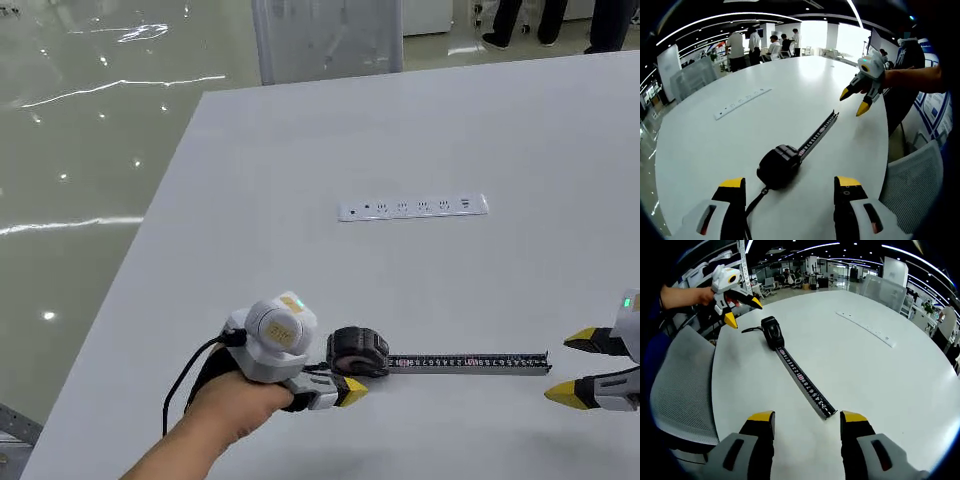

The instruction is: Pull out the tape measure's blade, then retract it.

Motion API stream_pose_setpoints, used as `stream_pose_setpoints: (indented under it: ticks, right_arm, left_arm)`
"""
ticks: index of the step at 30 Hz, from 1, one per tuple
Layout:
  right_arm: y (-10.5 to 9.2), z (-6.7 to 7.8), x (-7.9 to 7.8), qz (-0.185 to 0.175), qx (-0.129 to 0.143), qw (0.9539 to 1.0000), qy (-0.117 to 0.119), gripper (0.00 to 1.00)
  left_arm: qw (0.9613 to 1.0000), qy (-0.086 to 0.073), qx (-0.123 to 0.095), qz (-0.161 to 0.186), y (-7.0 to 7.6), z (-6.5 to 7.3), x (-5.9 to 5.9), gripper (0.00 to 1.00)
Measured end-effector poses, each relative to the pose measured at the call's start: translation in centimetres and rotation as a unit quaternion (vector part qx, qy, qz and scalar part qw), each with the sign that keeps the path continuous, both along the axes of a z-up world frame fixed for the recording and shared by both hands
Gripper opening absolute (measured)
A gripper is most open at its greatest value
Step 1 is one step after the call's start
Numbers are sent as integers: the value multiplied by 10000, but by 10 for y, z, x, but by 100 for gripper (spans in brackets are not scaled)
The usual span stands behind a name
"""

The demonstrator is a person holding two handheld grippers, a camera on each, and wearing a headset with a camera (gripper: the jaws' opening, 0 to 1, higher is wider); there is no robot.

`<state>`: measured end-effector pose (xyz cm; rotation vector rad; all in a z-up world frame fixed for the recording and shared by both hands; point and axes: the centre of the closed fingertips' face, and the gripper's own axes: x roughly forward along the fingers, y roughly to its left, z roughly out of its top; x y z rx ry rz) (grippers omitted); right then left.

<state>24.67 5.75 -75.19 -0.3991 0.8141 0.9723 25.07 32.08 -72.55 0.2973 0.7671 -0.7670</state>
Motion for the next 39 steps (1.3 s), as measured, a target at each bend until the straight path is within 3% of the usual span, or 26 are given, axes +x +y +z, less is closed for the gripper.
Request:
stream_pose_setpoints:
  ticks: [3, 8, 15, 19, 22, 26, 39]
  right_arm:
    - [-1, 4, -6, -128, 23, 9999, 11, 52]
    - [-3, 15, -19, -454, 241, 9987, -30, 58]
    - [1, 27, -37, -612, 330, 9975, -88, 62]
    - [5, 38, -42, -712, 420, 9965, -138, 64]
    - [8, 47, -45, -776, 469, 9957, -174, 66]
    - [10, 57, -50, -845, 484, 9950, -200, 72]
    - [14, 83, -75, -1103, 528, 9924, -115, 82]
  left_arm:
    - [10000, -12, 4, 92, 0, 4, -7, 76]
    - [9993, -10, -208, 323, 0, 15, -17, 79]
    - [9921, 40, -835, 935, 3, 33, -26, 82]
    - [9917, 19, -746, 1049, 9, 38, -33, 84]
    - [9902, 51, -799, 1142, 12, 43, -39, 86]
    - [9902, -21, -733, 1186, 16, 49, -46, 86]
    - [9860, -98, -690, 1515, 28, 65, -69, 88]
